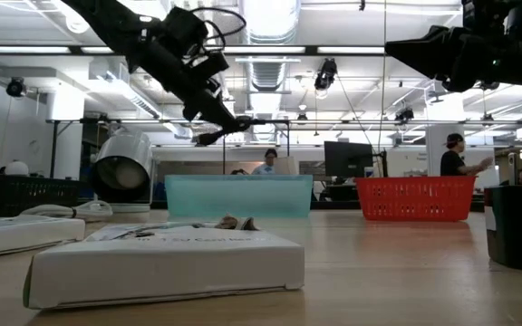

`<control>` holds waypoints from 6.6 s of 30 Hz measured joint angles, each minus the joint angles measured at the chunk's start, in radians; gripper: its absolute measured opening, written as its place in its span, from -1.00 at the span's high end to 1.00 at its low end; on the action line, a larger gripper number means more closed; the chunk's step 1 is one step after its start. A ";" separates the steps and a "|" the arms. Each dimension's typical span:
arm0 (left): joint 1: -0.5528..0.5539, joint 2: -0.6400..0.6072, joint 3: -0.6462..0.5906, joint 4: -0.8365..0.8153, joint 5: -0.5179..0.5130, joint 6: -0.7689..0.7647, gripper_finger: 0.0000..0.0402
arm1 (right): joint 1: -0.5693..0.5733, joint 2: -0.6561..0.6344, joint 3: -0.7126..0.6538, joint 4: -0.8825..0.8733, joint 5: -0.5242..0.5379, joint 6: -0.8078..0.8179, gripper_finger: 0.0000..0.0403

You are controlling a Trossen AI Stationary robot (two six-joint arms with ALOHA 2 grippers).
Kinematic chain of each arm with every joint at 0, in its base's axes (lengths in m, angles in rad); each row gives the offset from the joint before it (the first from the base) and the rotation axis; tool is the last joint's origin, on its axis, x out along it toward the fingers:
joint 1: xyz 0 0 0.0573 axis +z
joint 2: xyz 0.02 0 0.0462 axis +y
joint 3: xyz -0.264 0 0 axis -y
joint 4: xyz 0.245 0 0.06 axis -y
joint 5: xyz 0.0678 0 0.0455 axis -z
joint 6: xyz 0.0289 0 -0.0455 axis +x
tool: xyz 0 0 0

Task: Pick and place items into bin
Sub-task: Put the black charger cable into the blue bin, then put the white charger cable into the blue bin, then put the blue charger adapter into the red basket

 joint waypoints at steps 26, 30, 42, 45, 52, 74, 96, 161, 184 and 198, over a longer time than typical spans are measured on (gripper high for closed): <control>0.050 0.119 0.037 0.006 0.070 -0.054 0.90 | 0.000 0.000 0.000 -0.004 0.000 -0.003 0.72; 0.050 0.119 0.038 0.007 0.068 -0.058 0.78 | 0.000 0.000 0.000 -0.004 0.000 -0.003 0.72; 0.026 0.066 0.058 -0.188 0.056 -0.346 0.14 | 0.000 -0.001 0.000 -0.004 0.000 -0.041 0.72; 0.004 0.032 0.065 -0.340 0.056 -0.508 0.11 | 0.000 -0.001 0.000 -0.003 0.000 -0.045 0.72; -0.087 -0.025 0.064 -0.675 0.059 -1.009 0.10 | 0.000 -0.002 0.014 -0.001 0.000 -0.045 0.72; -0.407 -0.006 0.019 -0.869 0.050 -1.744 0.10 | 0.000 0.000 0.045 -0.002 -0.004 -0.089 0.72; -0.413 0.022 -0.134 -0.854 0.058 -1.779 0.10 | 0.000 0.000 0.045 0.002 -0.005 -0.089 0.72; -0.366 0.128 0.166 -0.807 0.006 -1.243 0.96 | 0.000 0.013 0.046 -0.004 -0.002 -0.098 0.72; -0.044 0.128 0.309 -0.590 -0.161 -0.638 0.87 | 0.000 0.013 0.045 -0.004 -0.002 -0.105 0.72; -0.039 0.128 0.307 -0.509 -0.160 -0.617 0.74 | 0.000 0.013 0.045 -0.004 -0.002 -0.109 0.72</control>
